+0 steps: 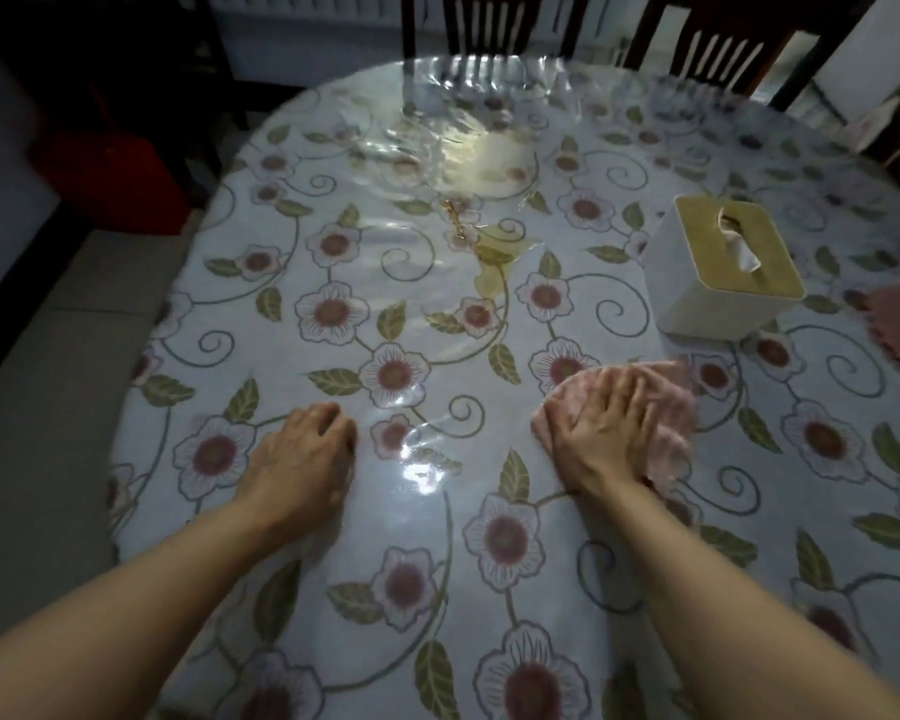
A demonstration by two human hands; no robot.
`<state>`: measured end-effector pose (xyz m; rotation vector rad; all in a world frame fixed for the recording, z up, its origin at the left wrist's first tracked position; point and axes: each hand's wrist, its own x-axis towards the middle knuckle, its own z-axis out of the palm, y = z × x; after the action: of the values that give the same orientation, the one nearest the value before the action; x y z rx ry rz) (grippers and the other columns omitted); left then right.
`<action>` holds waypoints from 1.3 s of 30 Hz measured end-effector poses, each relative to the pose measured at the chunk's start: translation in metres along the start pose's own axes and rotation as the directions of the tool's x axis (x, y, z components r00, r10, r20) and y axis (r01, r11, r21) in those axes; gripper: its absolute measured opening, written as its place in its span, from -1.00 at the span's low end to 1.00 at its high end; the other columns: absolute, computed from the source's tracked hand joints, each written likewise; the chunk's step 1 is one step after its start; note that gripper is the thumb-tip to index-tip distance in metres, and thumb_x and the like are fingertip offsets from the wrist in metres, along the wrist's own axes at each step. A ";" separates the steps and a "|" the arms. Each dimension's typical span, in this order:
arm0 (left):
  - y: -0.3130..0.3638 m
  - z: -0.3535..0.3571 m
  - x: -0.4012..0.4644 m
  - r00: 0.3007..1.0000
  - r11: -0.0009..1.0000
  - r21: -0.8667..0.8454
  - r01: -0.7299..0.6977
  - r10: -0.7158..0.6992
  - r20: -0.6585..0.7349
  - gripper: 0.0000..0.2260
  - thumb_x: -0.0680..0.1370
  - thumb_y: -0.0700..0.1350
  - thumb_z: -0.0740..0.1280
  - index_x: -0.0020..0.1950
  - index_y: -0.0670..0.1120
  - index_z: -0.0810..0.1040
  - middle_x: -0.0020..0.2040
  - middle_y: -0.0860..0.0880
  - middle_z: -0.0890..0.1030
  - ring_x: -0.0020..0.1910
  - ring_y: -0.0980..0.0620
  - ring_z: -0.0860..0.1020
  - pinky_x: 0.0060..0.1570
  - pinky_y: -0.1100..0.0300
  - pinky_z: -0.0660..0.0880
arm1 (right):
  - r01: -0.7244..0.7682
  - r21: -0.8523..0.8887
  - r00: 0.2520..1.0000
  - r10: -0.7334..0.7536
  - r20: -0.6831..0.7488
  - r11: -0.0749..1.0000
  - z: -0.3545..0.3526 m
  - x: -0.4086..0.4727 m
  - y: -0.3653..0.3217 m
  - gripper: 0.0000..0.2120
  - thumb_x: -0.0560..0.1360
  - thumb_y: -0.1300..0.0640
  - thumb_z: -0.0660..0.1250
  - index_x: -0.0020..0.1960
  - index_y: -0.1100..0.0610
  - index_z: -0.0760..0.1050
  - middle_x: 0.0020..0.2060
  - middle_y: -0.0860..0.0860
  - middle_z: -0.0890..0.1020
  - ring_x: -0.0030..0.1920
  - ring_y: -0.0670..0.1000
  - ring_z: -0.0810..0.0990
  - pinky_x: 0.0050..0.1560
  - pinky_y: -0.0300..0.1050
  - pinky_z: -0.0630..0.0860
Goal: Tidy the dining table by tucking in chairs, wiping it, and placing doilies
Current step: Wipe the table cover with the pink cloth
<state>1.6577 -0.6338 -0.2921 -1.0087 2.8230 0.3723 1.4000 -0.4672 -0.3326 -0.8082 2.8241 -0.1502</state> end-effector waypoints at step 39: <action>-0.119 -0.066 0.195 0.800 0.800 0.029 -0.600 0.599 0.031 -0.79 0.51 -0.05 0.23 0.10 -0.07 0.49 0.16 -0.07 0.48 -0.01 -0.05 0.44 -0.19 0.16 0.32 | -0.267 0.083 0.952 0.276 -0.130 0.960 0.026 0.029 -0.176 -0.37 0.58 -0.21 -0.08 0.54 -0.01 -0.20 0.55 -0.01 -0.12 0.53 0.00 -0.21 0.51 0.06 -0.25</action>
<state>1.5813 -0.8587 -0.2892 -0.0589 3.0506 0.3744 1.4716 -0.6322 -0.3356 -0.4015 3.0089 -0.2632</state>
